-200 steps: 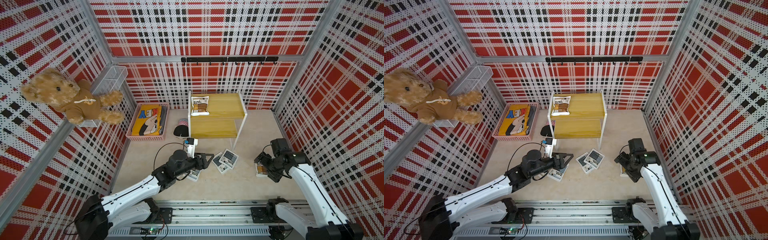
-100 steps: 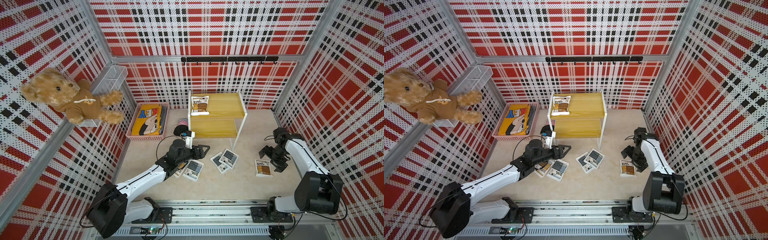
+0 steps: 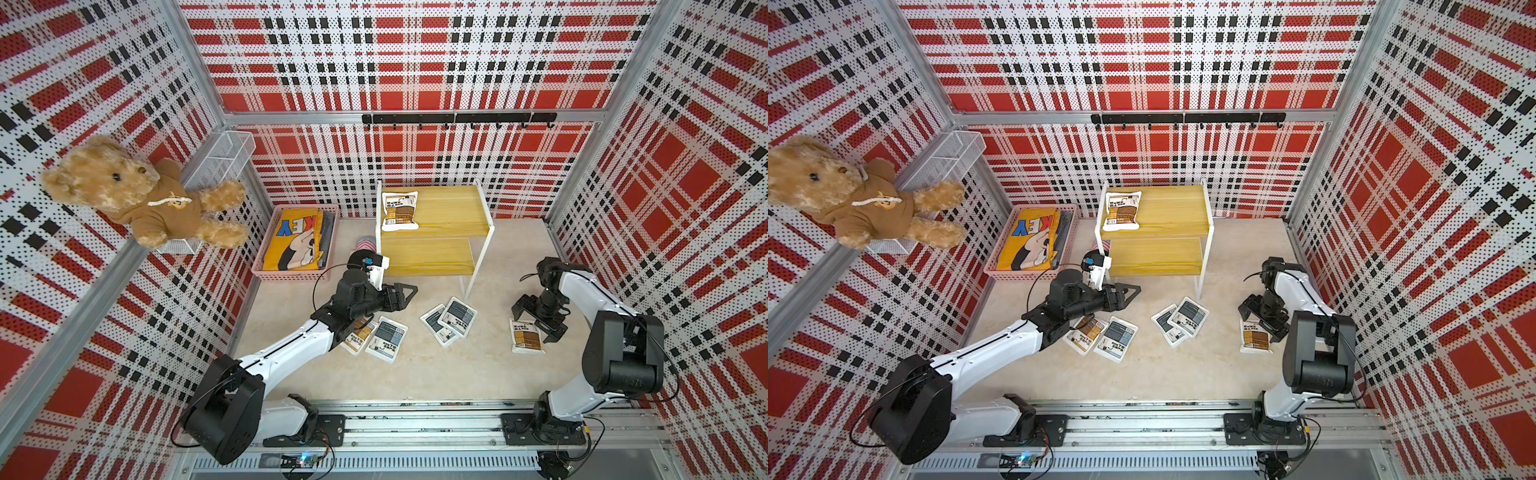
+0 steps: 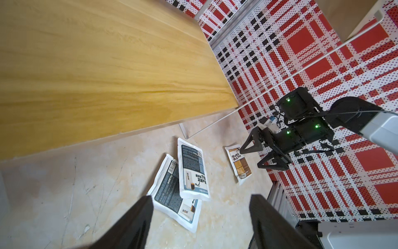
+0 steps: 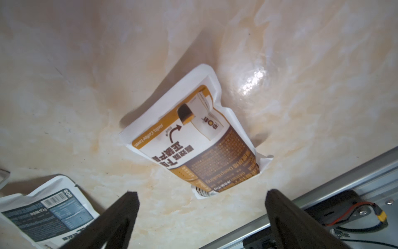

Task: Place the bagged coffee beans on the shelf by color
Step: Move the bagged coffee beans to the center of the board.

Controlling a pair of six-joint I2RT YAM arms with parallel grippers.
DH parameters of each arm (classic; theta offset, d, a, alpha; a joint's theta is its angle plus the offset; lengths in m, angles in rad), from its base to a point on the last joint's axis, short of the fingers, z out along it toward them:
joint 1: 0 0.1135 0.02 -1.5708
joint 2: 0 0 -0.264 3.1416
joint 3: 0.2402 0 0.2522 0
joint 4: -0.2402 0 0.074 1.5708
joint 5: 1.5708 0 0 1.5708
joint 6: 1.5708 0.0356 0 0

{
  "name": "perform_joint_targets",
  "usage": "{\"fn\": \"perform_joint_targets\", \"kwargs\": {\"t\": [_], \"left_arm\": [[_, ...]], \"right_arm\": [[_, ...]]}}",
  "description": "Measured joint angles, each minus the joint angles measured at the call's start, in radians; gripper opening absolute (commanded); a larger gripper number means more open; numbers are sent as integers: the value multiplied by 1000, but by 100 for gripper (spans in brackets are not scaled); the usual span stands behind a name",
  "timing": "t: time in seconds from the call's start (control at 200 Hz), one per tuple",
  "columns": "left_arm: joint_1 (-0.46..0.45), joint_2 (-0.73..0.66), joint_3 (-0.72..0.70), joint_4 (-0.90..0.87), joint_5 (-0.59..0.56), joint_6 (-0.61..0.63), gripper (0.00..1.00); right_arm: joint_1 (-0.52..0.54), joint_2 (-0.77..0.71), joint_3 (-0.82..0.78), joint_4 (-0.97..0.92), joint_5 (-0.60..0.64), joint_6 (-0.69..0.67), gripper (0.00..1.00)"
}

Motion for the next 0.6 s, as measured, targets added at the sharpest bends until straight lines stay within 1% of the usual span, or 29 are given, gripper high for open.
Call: {"fn": "perform_joint_targets", "kwargs": {"t": [0.24, 0.386, 0.526, 0.596], "left_arm": [[0, 10, 6, -13, -6, -11, 78], [-21, 23, 63, -56, -31, -17, 78], [-43, 26, 103, -72, -42, -18, 78], [-44, 27, 109, -82, -40, -18, 78]], "right_arm": [[5, 27, -67, 85, -77, -33, 100], [22, 27, -112, 138, -114, -34, 100], [64, 10, -148, 178, -135, -13, 100], [105, -11, -164, 200, -151, 14, 100]]}}
